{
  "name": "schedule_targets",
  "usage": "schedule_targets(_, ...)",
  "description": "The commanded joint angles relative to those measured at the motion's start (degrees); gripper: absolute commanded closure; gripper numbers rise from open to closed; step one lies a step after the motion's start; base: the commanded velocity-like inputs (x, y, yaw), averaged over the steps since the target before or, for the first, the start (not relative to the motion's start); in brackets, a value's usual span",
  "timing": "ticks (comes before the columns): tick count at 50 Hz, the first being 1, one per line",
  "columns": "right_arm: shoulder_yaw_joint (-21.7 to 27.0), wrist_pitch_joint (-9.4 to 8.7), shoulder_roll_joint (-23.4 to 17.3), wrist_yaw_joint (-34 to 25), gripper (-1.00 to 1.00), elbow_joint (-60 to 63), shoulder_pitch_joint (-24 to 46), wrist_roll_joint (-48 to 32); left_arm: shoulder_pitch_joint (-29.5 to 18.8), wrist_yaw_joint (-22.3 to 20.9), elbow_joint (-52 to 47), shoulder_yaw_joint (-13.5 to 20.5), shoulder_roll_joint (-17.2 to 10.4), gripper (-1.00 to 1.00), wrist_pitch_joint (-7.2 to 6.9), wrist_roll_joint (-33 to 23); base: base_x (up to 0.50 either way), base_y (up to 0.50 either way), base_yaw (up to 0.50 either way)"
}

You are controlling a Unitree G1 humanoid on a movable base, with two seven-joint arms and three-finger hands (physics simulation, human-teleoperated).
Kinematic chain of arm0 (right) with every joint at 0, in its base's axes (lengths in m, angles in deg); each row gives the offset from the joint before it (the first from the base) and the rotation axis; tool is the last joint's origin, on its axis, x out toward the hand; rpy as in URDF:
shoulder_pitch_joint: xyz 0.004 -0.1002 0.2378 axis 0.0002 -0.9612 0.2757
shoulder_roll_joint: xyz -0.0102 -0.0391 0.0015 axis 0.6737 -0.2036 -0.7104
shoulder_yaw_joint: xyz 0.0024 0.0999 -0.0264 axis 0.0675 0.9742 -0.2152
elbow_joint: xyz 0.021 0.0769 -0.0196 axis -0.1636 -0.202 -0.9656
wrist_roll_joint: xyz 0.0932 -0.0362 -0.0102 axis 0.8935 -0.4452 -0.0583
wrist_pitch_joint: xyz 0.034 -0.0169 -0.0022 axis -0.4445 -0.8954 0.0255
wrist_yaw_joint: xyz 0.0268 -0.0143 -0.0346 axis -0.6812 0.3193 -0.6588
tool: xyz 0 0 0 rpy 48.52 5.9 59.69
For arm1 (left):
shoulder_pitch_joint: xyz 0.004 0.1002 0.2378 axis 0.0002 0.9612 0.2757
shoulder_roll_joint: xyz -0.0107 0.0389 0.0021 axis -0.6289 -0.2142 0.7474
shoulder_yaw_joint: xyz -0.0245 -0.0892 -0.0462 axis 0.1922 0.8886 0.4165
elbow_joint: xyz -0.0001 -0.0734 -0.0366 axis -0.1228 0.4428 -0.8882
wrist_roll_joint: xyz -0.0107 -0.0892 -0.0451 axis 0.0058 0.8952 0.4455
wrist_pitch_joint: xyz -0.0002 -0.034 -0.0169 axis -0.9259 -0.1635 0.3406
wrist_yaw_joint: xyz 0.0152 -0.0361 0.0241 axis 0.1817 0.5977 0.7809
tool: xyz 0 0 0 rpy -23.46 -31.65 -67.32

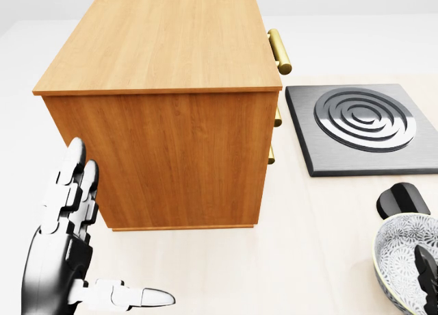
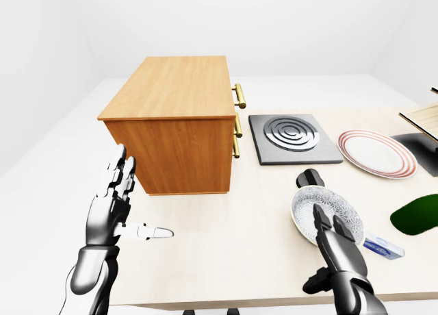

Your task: Put the bowl on the top of the cabinet.

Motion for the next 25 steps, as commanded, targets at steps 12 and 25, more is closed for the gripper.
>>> schedule_targets(12,-7.85,0.0,-5.08,8.89,-0.15,-10.64,1.24,-6.51,0.4,-0.12,-0.92,-0.04,0.07,-1.0,0.0,-0.08,0.0,0.0,0.0)
schedule_targets(25,-10.29,0.0,-6.5,11.9,1.0,-13.08,-0.01,-8.28,0.4,-0.24,-0.59,-0.08,0.06,-1.0,0.0,-0.1,0.0,0.0,0.0)
